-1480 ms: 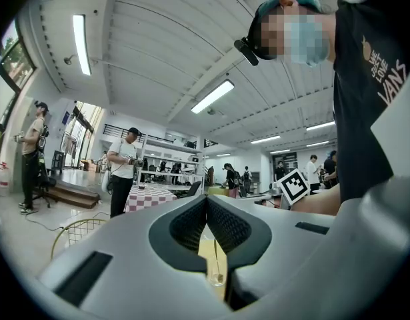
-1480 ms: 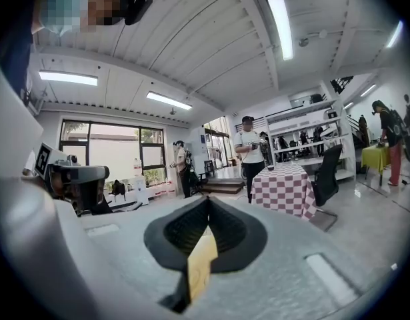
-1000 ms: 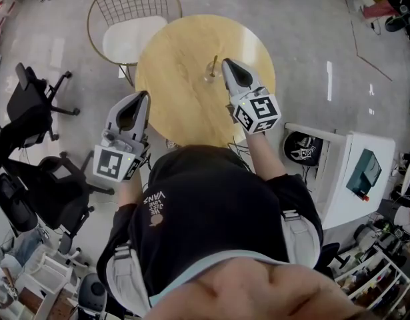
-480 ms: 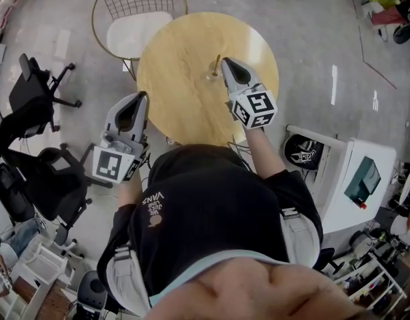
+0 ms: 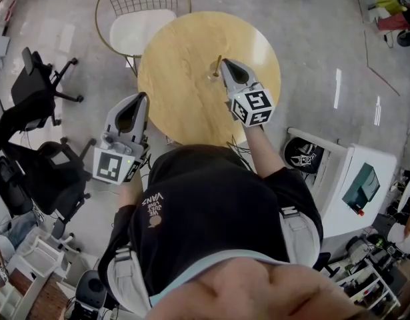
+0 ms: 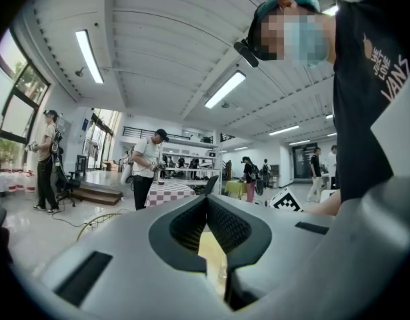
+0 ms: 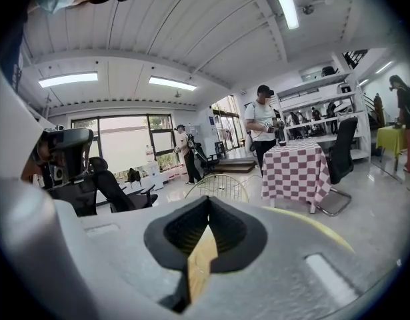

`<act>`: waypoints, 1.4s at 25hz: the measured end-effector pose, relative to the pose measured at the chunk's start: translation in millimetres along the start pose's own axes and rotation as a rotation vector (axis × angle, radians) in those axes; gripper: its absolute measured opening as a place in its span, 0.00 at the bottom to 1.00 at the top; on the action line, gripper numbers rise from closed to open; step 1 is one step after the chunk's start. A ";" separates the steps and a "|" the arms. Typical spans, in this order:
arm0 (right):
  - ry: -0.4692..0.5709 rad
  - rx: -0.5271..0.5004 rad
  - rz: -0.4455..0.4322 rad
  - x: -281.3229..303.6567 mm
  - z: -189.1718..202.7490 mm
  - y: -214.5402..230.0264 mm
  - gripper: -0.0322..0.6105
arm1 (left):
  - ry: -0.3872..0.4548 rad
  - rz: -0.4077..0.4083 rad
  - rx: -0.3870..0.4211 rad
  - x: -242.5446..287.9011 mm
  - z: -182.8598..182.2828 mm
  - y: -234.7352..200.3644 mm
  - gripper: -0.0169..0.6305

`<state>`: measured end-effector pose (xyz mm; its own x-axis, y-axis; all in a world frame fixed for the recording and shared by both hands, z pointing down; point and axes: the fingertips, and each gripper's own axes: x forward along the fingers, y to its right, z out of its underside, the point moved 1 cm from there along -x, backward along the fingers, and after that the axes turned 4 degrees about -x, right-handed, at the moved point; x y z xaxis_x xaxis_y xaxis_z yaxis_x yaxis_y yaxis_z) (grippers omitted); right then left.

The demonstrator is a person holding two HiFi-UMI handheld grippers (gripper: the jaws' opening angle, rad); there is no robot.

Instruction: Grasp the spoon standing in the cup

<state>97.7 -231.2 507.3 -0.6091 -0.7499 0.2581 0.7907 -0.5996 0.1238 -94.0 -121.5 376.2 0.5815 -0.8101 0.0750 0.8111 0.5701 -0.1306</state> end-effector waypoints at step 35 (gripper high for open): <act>-0.149 -0.069 -0.084 26.7 36.8 12.0 0.28 | 0.012 -0.033 0.014 -5.2 9.8 4.2 0.04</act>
<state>93.2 -248.1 550.8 -0.6528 -0.6496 0.3897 0.7280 -0.6802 0.0858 -93.0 -113.6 384.9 0.5539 -0.8299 0.0668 0.8305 0.5451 -0.1145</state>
